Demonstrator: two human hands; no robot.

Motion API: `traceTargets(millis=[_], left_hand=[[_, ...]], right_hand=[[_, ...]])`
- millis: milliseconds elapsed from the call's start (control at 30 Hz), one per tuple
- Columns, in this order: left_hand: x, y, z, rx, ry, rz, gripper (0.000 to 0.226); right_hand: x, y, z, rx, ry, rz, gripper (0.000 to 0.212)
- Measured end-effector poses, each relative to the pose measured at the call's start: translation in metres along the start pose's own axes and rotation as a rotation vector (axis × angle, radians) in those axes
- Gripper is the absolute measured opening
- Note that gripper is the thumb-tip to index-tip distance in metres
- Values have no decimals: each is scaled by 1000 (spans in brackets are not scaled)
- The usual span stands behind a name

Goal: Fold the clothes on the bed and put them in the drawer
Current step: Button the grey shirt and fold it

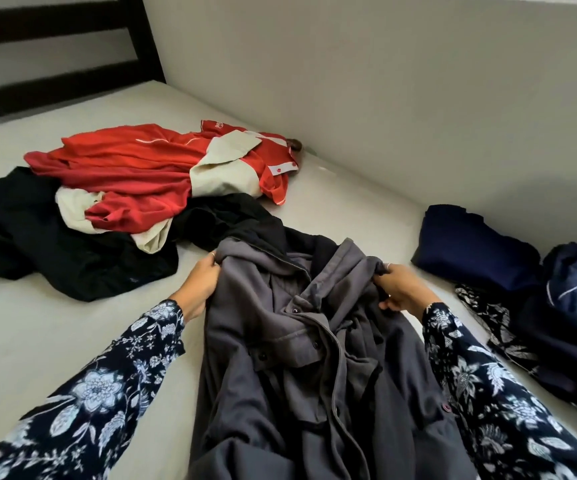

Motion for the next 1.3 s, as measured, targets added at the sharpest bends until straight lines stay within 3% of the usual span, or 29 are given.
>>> traceTargets(millis=[167,267,300,400,500,600,700,767,867,933,1133,1233,1300], left_hand=[[72,-14,9,231,226,216,40],[149,-39,7,406,391,129,43],[184,-56,1,477,418,93,42],[260,-104,-13,581,551,125,44],[332,-129,-40,655,721,508,40],[380,-127,-69,709,922,810,40],[405,-109,-82,755,935,933,37],[409,-81,-79,618,870,854,33],[392,-33,-65,162,734,580,32],[363,-3,-55,-102,612,609,38],[232,35,-40,-334,528,1235,38],[152,19,-35,-442,215,1422,38],[116,2,-28,-420,96,1458,45]], right_hand=[[-30,-57,-18,177,-206,188,23],[-41,-121,-24,333,-292,273,63],[-49,-145,-34,383,-316,307,67],[-81,-188,-93,464,-367,310,39],[-118,-217,-152,520,-533,242,11],[-142,-229,-197,485,-625,253,17],[-144,-224,-224,336,-650,248,14],[-132,-218,-232,262,-631,241,17],[-111,-205,-230,207,-568,253,19],[-98,-197,-221,203,-536,222,21],[-45,-174,-160,241,-343,-338,36],[-15,-162,-126,148,-261,-658,29],[-6,-154,-122,82,-202,-837,25]])
Point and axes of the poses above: each hand's wrist, its own z-axis towards the middle knuckle, its own y-axis out of the palm, x = y × z, the point moved 2 cm from there along z, towards the middle knuckle, and after that the axes turned 4 degrees about y, right-handed, at the moved point
